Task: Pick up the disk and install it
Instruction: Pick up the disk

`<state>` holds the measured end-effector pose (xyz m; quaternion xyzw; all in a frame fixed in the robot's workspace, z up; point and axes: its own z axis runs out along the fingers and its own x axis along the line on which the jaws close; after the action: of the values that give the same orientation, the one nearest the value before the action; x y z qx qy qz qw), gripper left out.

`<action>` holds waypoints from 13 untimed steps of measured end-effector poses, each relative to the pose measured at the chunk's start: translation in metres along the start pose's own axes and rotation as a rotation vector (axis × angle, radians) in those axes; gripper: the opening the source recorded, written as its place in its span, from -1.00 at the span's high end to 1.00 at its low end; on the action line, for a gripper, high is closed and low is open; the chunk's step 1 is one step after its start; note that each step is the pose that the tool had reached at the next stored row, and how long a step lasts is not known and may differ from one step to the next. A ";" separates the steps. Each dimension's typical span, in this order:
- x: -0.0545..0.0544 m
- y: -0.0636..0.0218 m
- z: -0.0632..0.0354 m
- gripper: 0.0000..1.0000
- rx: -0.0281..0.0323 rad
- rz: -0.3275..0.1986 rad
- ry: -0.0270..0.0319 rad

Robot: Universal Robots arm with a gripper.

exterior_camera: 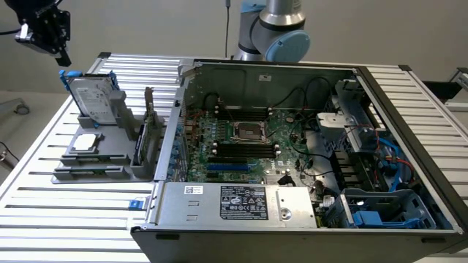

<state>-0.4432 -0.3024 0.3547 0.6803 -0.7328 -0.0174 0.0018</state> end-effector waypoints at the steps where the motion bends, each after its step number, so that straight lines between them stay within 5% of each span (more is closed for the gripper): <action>1: 0.000 0.0000 0.0000 0.79 0.0006 -0.012 0.0003; 8: -0.001 0.0000 -0.0001 0.79 0.0112 -0.096 0.0019; 13: -0.002 0.0001 0.0000 0.79 0.0286 -0.146 0.0025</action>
<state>-0.4432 -0.3008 0.3548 0.7318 -0.6815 -0.0061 -0.0082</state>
